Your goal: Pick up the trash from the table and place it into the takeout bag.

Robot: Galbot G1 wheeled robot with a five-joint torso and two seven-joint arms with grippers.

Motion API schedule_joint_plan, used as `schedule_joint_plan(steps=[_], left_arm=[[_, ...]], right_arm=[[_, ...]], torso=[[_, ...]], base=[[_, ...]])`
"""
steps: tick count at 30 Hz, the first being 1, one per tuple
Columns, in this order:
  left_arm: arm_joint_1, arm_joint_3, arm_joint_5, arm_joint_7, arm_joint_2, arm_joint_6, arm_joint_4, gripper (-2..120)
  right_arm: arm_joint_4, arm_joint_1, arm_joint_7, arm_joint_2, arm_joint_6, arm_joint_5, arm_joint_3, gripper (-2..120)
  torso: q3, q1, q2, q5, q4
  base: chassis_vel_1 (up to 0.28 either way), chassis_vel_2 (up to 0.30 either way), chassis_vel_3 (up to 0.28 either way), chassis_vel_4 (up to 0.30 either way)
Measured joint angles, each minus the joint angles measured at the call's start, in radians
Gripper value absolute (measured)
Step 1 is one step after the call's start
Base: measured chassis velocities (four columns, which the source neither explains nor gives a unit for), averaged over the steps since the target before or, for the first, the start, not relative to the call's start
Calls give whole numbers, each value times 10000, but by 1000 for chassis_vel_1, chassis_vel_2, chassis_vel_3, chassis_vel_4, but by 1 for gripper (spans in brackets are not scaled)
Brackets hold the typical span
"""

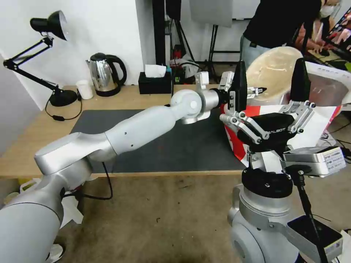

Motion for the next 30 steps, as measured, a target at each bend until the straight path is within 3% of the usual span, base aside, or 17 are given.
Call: schedule_joint_plan(steps=[21,30], left_arm=[[-675,783,119,-71,354,23,-101,100],[-1133,1176,289,377,684,289,-283,100]], right_arm=[[4,-15,1,64,12,33,-45,100],[-13,20,1,129,31,33,-115,100]], torso=[[0,0,0,0,0],[0,0,0,1,3]], base=[[0,0,0,0],[0,0,0,0]])
